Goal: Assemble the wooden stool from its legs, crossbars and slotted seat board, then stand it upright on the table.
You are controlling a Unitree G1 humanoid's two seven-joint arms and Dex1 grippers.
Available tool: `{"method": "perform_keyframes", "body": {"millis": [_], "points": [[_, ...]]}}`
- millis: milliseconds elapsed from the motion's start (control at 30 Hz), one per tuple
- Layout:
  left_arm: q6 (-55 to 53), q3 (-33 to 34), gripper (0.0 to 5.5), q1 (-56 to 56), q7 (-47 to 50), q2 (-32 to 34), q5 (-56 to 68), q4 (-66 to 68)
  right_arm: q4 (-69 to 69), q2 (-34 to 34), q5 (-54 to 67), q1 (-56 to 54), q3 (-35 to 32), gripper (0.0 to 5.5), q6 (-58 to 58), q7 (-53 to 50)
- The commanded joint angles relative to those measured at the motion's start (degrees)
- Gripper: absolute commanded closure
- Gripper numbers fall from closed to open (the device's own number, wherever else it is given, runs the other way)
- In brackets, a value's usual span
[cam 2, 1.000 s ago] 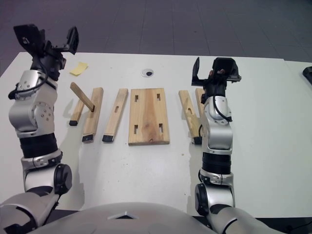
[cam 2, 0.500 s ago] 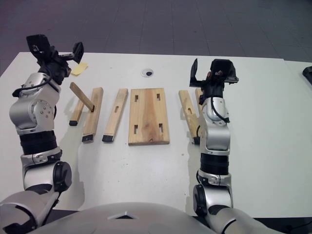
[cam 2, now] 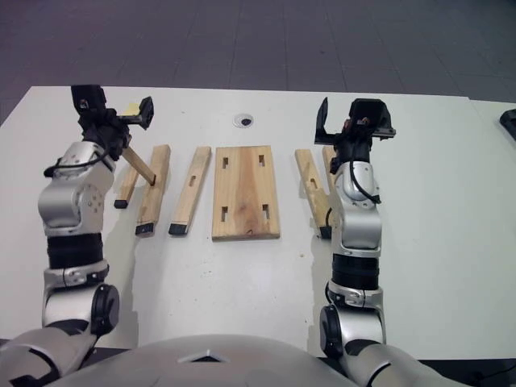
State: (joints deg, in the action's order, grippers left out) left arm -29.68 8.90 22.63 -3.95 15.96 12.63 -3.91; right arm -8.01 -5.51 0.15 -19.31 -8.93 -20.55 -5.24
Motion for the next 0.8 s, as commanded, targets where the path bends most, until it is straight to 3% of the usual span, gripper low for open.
{"method": "perform_keyframes", "body": {"millis": [33,400,800], "points": [[0.2,-1.8,0.12,-4.5,-1.5,-2.4,-0.6,6.1,0.2,-1.1,0.2,0.0,-0.8,0.1,-0.9,0.3],[1.5,-0.3,0.12,-1.6,-2.6,-1.1,-0.2,5.6,1.1,-0.9,0.3,-0.1,-0.7,0.1,-0.3,0.1],[-1.1,3.8,0.12,9.8,-3.2,1.3,3.2,0.5,2.5,-0.1,0.6,-0.3,-1.0,0.1,1.4,-0.7]]}}
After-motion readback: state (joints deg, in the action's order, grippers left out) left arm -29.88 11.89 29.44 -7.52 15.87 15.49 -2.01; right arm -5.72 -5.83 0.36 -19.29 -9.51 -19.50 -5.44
